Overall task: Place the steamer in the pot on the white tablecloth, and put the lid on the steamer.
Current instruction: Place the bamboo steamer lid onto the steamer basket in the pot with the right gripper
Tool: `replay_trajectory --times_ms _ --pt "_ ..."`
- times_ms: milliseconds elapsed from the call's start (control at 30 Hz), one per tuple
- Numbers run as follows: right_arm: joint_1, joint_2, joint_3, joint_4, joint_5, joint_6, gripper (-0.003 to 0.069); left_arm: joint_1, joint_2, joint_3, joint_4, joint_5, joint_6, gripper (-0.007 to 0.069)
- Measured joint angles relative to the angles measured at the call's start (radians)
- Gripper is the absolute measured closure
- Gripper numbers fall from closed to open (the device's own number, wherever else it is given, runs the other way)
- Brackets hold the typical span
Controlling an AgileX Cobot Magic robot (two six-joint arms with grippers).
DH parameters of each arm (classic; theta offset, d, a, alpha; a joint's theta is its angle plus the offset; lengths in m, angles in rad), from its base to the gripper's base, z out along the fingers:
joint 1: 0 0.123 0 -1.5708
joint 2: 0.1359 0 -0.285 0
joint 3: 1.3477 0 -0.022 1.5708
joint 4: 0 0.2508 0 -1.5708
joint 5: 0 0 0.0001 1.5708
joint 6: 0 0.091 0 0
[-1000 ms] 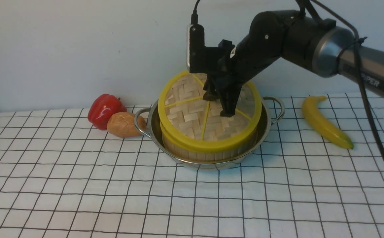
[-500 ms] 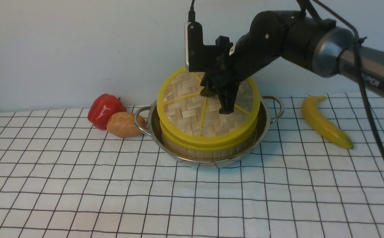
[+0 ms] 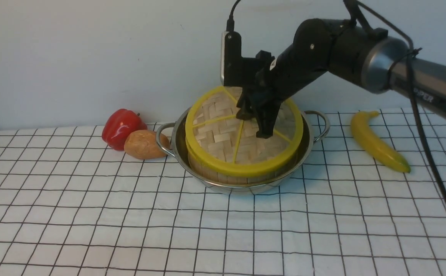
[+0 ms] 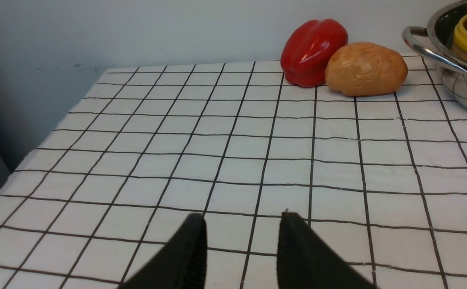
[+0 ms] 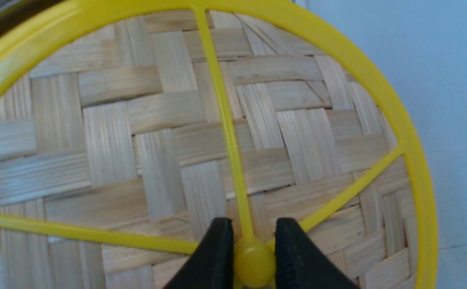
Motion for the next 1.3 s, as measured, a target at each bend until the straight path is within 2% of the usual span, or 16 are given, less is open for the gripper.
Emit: replay_trajectory --times_ms 300,1000,1300 --pt "0.0 0.006 0.0 0.001 -0.006 -0.008 0.0514 0.0 0.0 0.0 0.0 0.0 0.0 0.0382" --pt "0.0 0.013 0.0 -0.001 -0.051 -0.177 0.0514 0.0 0.0 0.0 0.0 0.0 0.0 0.0382" --pt "0.0 0.014 0.0 -0.001 -0.054 -0.183 0.0514 0.0 0.0 0.0 0.0 0.0 0.0 0.0382"
